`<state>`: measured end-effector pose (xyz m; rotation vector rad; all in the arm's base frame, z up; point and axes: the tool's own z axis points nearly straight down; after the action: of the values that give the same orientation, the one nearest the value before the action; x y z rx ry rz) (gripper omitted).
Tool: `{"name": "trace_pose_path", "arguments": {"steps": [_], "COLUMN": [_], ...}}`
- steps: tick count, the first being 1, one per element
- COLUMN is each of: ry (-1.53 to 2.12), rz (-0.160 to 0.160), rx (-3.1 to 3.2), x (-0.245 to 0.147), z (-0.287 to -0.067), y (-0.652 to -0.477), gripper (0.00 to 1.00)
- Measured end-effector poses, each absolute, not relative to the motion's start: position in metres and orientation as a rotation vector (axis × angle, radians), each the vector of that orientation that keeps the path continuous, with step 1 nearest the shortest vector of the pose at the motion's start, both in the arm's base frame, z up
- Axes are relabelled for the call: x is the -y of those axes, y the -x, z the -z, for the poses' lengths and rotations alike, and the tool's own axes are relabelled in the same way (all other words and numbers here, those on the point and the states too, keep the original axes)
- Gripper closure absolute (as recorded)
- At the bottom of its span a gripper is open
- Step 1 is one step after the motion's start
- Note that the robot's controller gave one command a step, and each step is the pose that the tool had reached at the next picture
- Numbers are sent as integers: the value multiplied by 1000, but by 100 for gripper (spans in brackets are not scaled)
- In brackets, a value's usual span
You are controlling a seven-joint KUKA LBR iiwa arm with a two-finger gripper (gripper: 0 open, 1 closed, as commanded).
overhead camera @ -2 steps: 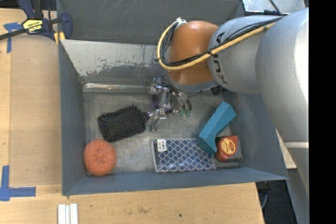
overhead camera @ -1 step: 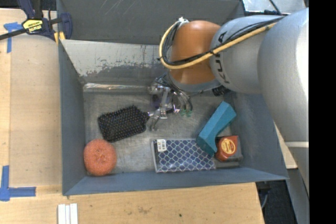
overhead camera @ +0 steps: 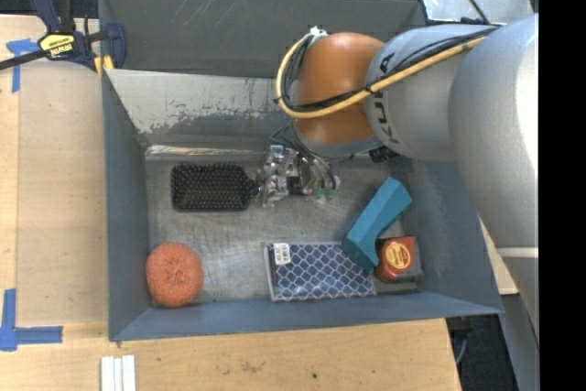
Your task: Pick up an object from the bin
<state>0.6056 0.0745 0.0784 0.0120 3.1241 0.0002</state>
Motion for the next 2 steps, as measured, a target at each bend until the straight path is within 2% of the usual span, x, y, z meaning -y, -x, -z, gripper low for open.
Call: {"name": "trace_pose_path", "arguments": {"steps": [2], "ry": [-12], "rz": [0], "rx": [-3125], "x": [-74], "z": [-79], "y": [-606], "gripper": [100]}}
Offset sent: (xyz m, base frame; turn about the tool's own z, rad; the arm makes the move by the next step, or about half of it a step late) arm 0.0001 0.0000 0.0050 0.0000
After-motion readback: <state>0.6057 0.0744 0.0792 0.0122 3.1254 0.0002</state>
